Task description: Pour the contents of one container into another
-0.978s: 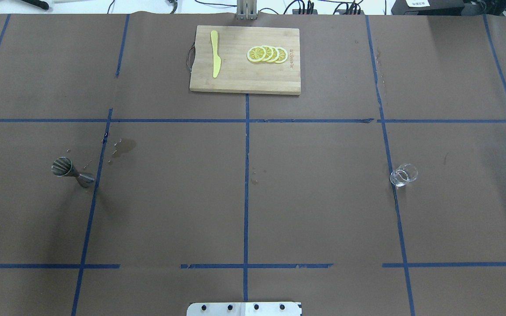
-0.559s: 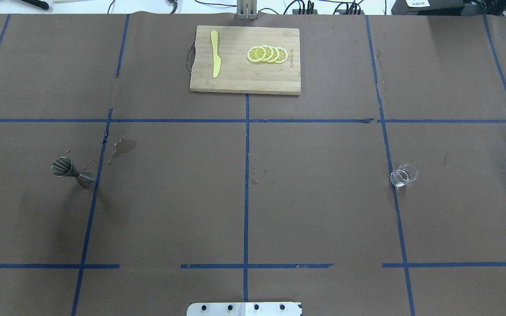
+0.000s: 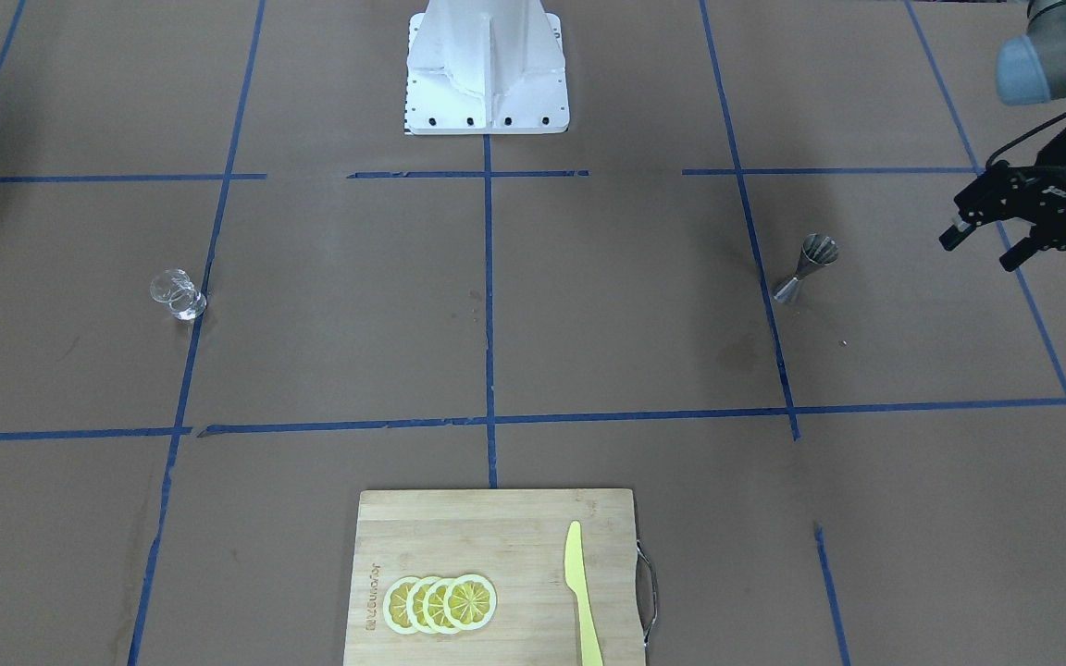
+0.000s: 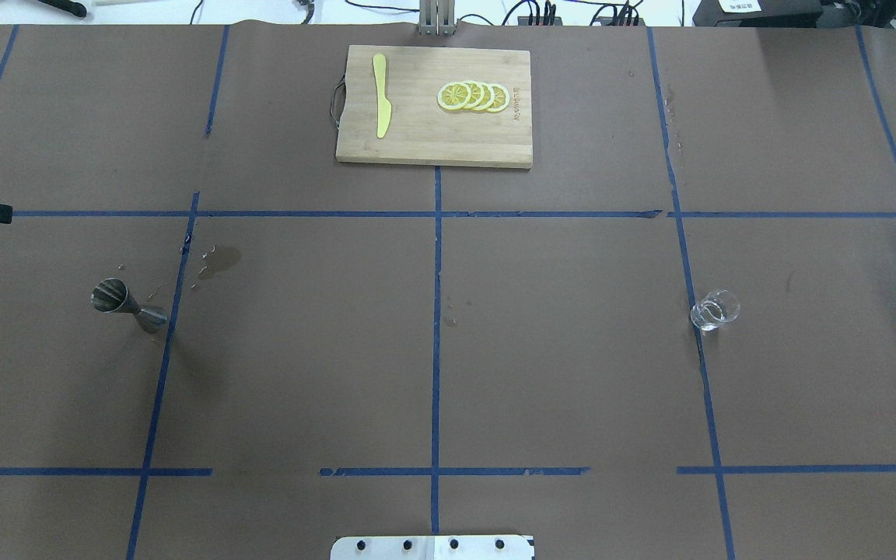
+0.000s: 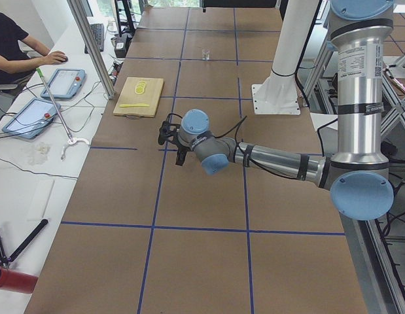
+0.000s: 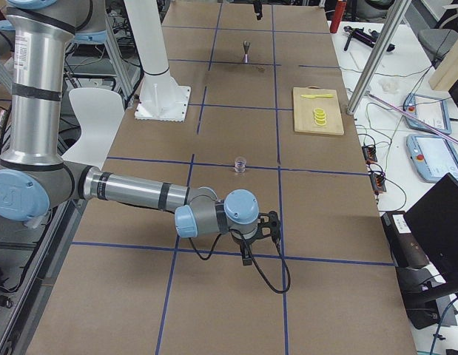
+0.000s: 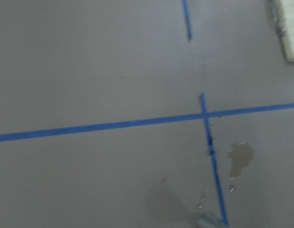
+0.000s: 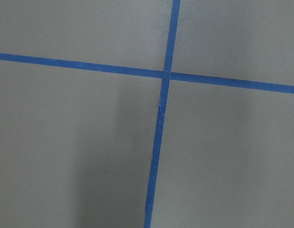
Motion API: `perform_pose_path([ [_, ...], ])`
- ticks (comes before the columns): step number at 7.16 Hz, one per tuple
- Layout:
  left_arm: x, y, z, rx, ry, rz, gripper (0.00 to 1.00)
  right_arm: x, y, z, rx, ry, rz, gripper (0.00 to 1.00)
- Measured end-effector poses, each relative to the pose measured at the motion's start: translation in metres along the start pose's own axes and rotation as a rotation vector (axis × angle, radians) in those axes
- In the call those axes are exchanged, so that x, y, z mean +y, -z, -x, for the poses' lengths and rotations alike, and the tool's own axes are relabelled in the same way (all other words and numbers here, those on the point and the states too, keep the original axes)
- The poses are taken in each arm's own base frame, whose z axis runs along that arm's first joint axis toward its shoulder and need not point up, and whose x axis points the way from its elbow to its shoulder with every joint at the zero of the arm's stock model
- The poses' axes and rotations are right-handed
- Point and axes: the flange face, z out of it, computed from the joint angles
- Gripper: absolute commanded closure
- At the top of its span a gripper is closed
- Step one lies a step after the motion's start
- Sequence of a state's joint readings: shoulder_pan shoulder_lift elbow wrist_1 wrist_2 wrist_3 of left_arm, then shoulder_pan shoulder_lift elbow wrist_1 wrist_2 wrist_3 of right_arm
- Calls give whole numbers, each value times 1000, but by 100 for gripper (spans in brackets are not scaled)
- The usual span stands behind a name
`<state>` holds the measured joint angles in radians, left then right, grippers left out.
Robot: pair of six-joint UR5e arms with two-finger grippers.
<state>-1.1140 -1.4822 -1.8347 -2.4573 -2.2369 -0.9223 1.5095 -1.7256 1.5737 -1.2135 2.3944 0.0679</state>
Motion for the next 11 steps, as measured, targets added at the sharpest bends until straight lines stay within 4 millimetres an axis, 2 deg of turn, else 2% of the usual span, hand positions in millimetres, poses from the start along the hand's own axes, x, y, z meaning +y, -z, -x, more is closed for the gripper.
perform_pose_path([
  [1,10,-8,-28,-9,-15,-72,0,0,0,0,0,0,-1,0],
  [2,31,-10,-52,-35,-43,-142,6,0,1,1,0,1,-2,0],
  [3,57,-5,-70,-77,-75,-214,21,-1,1,1,0,4,-3,0],
  [4,77,-6,-83,-114,-97,-268,13,-1,1,2,0,6,-4,0],
  [5,95,-15,-93,-146,-118,-314,1,-1,2,2,0,6,-4,0],
  [7,131,-38,-115,-209,-151,-438,0,-1,1,2,0,5,-4,0],
  [9,163,-52,-133,-238,-146,-584,0,-1,1,1,0,4,-3,0],
  [10,181,-61,-135,-247,-130,-645,0,-1,1,1,0,3,-3,0],
  [11,199,-74,-129,-253,-94,-696,0,-1,1,1,0,2,-3,0],
])
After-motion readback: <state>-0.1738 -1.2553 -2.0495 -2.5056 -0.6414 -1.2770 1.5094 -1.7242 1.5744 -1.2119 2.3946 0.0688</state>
